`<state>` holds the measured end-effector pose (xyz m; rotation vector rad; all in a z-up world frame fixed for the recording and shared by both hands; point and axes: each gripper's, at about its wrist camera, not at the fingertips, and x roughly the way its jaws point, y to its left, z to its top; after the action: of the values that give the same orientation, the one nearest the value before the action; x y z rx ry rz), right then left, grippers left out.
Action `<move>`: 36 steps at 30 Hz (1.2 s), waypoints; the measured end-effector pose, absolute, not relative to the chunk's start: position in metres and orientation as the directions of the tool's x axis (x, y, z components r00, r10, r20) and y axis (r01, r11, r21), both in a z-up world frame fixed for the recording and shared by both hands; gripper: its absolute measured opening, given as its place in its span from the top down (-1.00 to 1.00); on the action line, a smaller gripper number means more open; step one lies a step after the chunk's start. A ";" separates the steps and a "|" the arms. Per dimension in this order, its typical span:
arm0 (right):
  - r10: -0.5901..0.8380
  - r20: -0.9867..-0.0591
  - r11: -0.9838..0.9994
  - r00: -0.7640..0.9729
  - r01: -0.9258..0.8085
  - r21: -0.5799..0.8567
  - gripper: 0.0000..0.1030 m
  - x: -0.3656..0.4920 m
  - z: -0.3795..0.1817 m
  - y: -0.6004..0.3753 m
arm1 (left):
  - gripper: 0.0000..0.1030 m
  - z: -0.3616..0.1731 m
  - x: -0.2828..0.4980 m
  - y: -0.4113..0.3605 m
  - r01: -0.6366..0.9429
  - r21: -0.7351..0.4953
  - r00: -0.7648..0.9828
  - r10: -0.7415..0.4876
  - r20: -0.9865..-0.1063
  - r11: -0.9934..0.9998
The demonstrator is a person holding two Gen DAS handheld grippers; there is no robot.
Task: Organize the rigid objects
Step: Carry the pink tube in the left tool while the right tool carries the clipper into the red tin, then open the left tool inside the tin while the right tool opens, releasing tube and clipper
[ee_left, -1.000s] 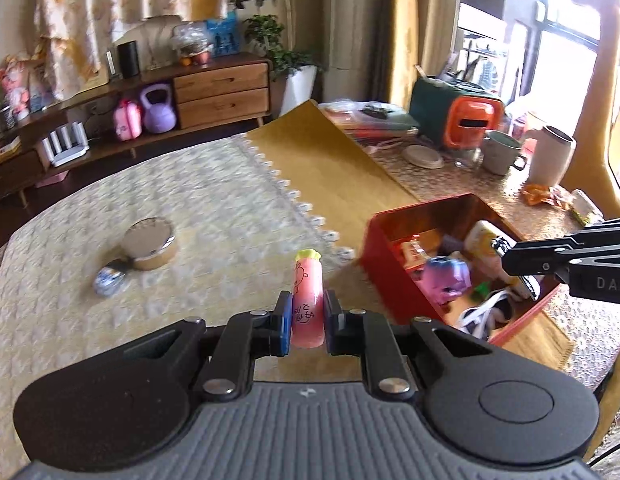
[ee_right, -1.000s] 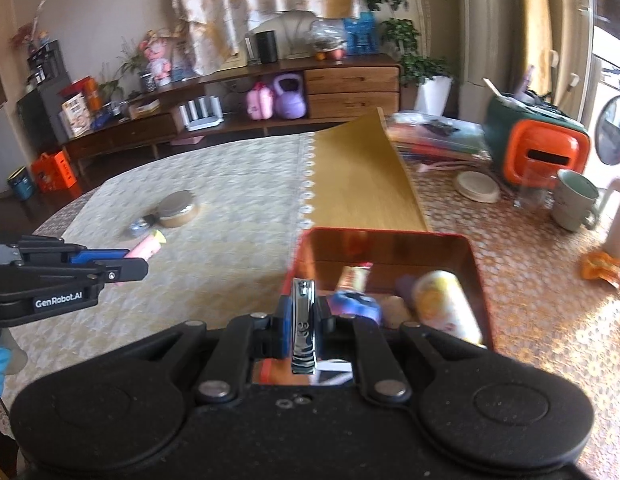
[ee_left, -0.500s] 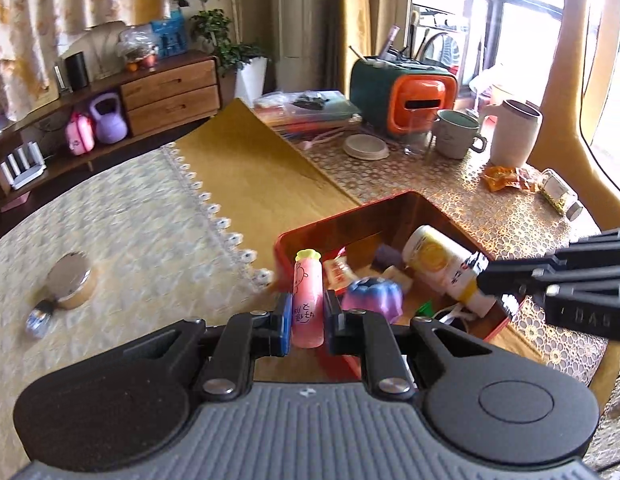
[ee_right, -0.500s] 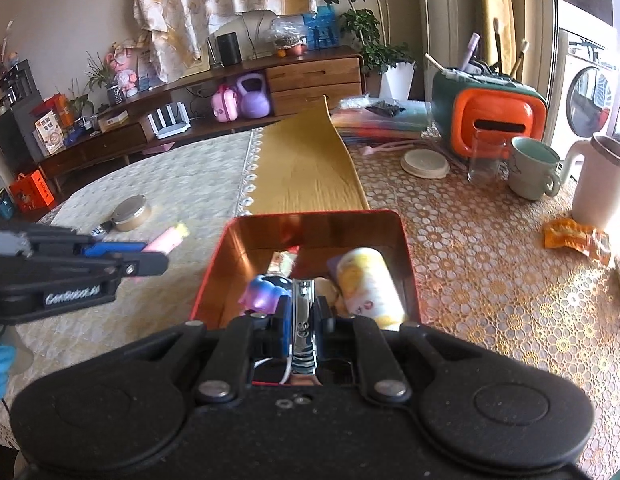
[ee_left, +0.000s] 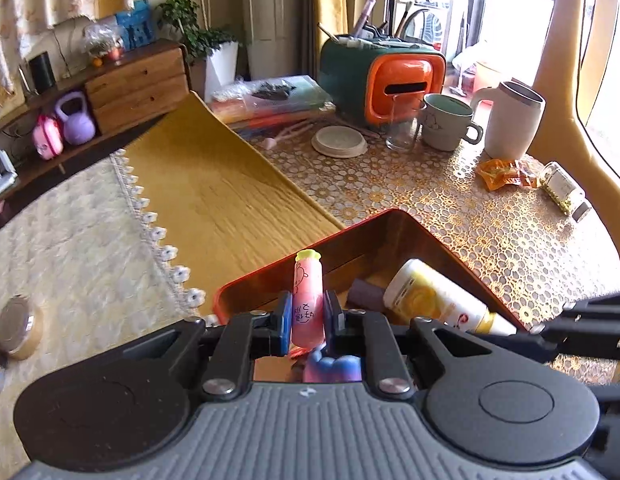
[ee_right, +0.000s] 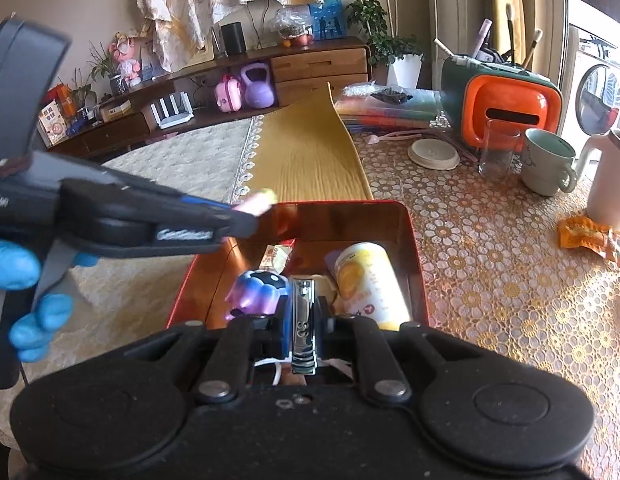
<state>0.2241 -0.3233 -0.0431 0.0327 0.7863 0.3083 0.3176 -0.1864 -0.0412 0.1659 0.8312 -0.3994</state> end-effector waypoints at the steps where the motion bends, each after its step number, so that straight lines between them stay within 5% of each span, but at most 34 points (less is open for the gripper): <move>1: 0.284 -0.694 0.955 0.662 -0.262 0.140 0.81 0.226 -0.045 -0.322 | 0.70 -0.043 0.321 -0.189 0.409 -0.011 0.602 -0.279 -0.749 0.912; 36: 0.254 -0.748 0.961 0.613 -0.248 0.122 0.78 0.246 -0.077 -0.319 | 0.69 -0.095 0.356 -0.203 0.382 -0.092 0.462 -0.276 -0.843 0.920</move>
<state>0.2463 -0.3192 -0.0772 0.0067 0.8640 0.2893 0.3563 -0.2029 -0.0947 0.1152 1.0128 -0.4058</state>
